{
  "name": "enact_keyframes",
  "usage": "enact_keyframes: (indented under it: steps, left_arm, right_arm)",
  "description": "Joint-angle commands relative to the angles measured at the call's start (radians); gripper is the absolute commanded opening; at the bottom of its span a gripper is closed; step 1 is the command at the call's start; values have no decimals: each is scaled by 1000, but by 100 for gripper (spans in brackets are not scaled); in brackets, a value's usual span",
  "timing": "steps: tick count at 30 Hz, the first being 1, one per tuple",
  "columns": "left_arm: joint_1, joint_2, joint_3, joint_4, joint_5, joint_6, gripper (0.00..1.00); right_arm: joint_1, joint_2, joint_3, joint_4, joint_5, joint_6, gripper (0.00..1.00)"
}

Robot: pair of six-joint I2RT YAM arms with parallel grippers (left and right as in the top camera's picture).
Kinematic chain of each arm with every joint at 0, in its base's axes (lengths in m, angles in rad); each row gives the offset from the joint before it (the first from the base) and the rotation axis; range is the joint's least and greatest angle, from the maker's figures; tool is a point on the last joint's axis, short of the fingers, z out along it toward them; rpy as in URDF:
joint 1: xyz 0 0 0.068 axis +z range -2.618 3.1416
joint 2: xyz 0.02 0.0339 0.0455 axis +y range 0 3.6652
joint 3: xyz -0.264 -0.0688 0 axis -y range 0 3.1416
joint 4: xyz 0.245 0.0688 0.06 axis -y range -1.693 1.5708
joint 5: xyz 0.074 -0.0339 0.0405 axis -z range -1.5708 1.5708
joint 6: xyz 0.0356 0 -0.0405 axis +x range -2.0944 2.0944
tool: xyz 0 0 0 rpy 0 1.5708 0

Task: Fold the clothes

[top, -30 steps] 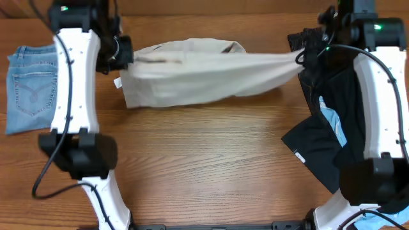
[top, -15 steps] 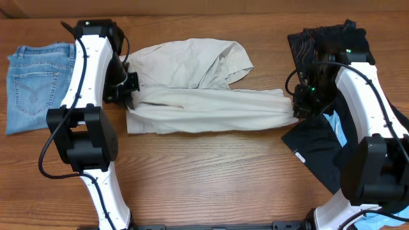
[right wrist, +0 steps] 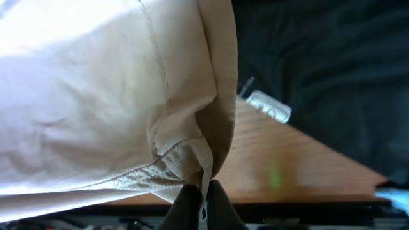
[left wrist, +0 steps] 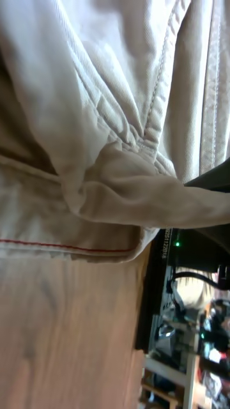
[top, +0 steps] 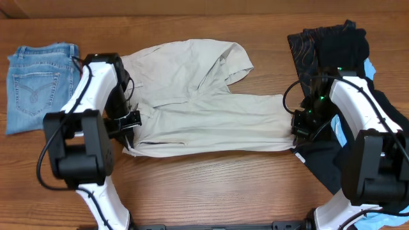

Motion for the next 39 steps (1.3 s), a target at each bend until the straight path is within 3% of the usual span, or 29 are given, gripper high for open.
enact_keyframes:
  steps: [1, 9, 10, 12, 14, 15, 17, 22, 25, 28, 31, 33, 38, 39]
  left_arm:
    - [74, -117, -89, -6, -267, -114, 4]
    - [175, -282, -181, -12, -365, -248, 5]
    - [190, -299, -181, -12, -365, -248, 8]
    - [222, -327, -181, -13, -364, -247, 34]
    - [245, -348, -181, -11, -364, -247, 68]
    - [254, -359, -181, -4, -364, -247, 76]
    - [273, -380, -177, 15, -364, -246, 84]
    - [276, -386, -121, 113, -325, -211, 84]
    - [276, -385, -114, 261, -142, -132, 84]
    - [275, -384, -115, 420, 31, -75, 80]
    - [268, -380, -116, 513, 82, -67, 78]
    - [260, -369, -116, 550, 101, -55, 73]
    - [223, -286, -116, 603, 108, -51, 41]
    - [215, -261, -116, 614, 107, -50, 41]
  right_arm:
    - [-48, -26, -34, -10, 128, 37, 4]
    - [-48, -26, -66, -40, 90, 37, 4]
    - [-48, -26, -66, -40, 85, 37, 4]
    - [-48, -26, -66, -45, 67, 37, 4]
    - [-48, -26, -66, -46, 68, 37, 24]
    - [-48, -26, -66, -39, 68, 36, 38]
    - [-50, -26, -62, -12, 77, 37, 41]
    - [-77, -26, 47, 19, 97, 51, 43]
    - [-78, -26, 158, 29, 73, 60, 44]
    - [-51, -26, 204, 116, -83, -46, 48]
    - [-15, -26, 204, 188, -215, -130, 49]
    - [16, -26, 204, 240, -220, -149, 49]
    - [111, -26, 203, 419, -221, -151, 49]
    - [127, -26, 203, 444, -221, -151, 49]
